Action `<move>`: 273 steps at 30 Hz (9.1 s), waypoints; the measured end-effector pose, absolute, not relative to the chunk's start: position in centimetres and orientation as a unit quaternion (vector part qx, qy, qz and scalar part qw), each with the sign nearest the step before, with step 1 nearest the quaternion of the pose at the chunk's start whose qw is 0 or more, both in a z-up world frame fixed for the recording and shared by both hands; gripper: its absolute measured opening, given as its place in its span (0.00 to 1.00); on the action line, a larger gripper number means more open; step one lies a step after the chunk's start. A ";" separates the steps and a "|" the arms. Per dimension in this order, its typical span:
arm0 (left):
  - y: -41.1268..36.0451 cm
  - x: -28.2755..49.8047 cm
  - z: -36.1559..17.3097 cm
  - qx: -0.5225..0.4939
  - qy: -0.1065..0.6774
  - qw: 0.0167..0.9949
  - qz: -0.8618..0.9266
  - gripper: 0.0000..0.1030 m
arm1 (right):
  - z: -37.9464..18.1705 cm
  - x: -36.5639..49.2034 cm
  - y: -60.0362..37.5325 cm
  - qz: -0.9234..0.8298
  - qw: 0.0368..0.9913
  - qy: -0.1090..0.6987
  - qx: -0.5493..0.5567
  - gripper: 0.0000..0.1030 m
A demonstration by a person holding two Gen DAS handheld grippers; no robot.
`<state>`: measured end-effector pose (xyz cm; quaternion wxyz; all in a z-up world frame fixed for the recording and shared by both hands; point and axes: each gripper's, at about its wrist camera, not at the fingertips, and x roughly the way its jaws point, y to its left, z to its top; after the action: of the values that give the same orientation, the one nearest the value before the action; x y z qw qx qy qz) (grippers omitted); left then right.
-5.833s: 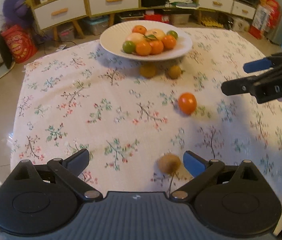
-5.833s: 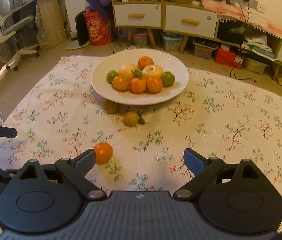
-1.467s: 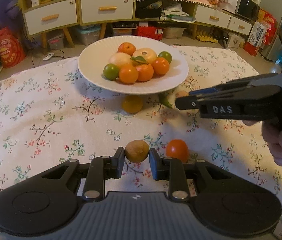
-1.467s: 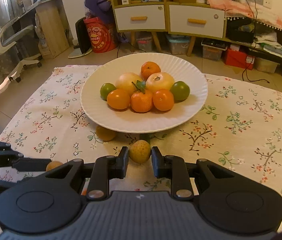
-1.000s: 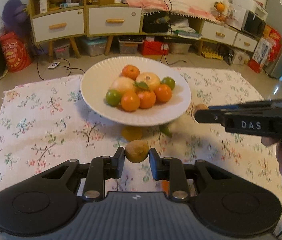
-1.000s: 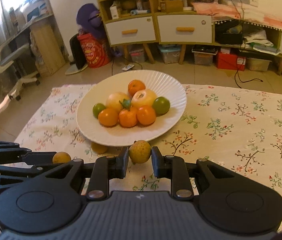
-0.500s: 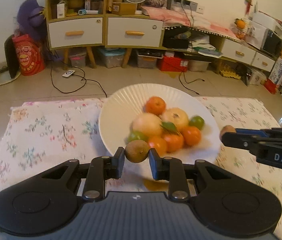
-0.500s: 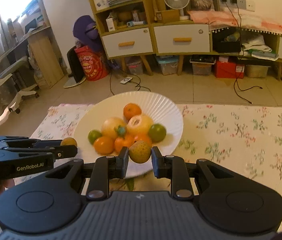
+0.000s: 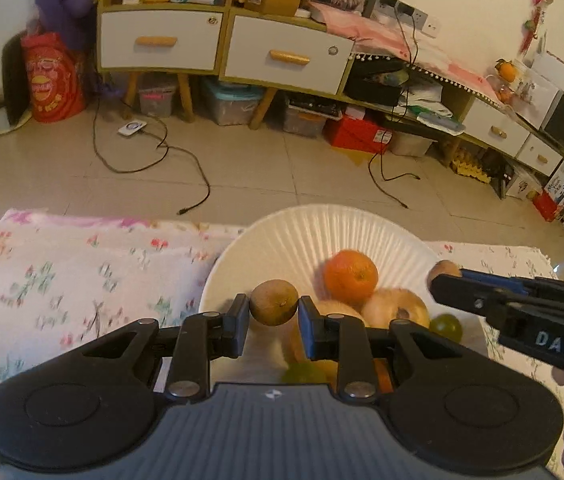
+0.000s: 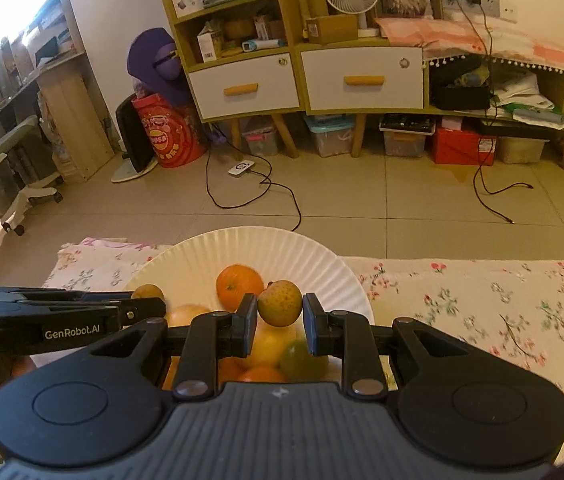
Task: Organize fruits
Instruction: 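Lower and release the kiwi from the left tool while the right tool releases its yellow fruit, then withdraw both open tools from the plate, then grasp the orange on the cloth with the left tool while the right tool approaches an olive-brown fruit, then grasp the olive-brown fruit with the right tool while the left tool holds the orange, then carry the orange in the left tool while the right tool carries its olive-brown fruit over the plate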
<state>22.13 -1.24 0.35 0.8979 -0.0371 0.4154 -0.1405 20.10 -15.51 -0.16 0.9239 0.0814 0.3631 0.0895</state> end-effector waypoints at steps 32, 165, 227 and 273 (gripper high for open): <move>-2.5 23.8 0.5 -0.020 0.406 0.895 -0.183 0.14 | -1.5 23.0 -15.4 0.089 0.916 0.381 0.089 0.29; 4.8 7.4 -0.1 0.022 0.459 0.873 -0.166 0.06 | -3.9 11.2 -8.2 0.067 0.912 0.396 0.088 0.61; 0.4 8.5 1.2 -0.001 0.440 0.880 -0.178 0.06 | -0.6 9.0 -14.4 0.057 0.908 0.407 0.079 0.27; -1.3 21.6 1.2 -0.010 0.416 0.901 -0.125 0.07 | -0.8 20.6 -17.1 0.044 0.920 0.379 0.087 0.27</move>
<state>21.65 -1.33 1.17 0.9006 -0.0099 0.4164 -0.1245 20.62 -17.07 -0.84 0.9202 0.0866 0.3792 0.0439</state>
